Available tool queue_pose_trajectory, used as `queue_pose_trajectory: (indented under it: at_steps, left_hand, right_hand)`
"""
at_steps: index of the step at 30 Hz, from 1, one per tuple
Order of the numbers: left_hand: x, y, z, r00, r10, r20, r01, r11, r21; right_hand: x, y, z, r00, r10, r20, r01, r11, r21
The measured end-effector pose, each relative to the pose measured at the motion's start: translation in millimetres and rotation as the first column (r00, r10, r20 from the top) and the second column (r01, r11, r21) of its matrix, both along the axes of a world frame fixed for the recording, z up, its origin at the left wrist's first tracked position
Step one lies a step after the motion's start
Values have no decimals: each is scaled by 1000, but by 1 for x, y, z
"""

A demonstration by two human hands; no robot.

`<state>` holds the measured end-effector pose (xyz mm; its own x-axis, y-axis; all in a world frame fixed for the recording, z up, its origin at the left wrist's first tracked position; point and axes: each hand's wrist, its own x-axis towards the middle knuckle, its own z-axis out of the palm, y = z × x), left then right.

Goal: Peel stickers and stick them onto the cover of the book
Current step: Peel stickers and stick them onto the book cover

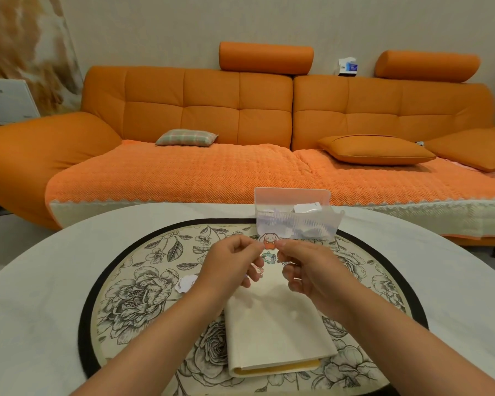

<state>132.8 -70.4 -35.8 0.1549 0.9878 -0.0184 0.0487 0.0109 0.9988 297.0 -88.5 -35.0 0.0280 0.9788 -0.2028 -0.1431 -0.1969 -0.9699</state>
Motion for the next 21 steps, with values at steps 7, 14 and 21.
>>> queue_pose_trajectory:
  at_steps: [7,14,21]
  left_hand:
    - [-3,4,-4,993,-4,-117,11,998,58]
    - [-4,4,-14,900,107,-422,13,962,273]
    - [-7,0,-9,828,113,-549,94,938,334]
  right_hand:
    - [0,-1,0,996,14,86,-14,1000,-10]
    - [7,1,-5,600,-321,732,9,918,396]
    - [9,4,-3,703,-230,673,-76,916,393]
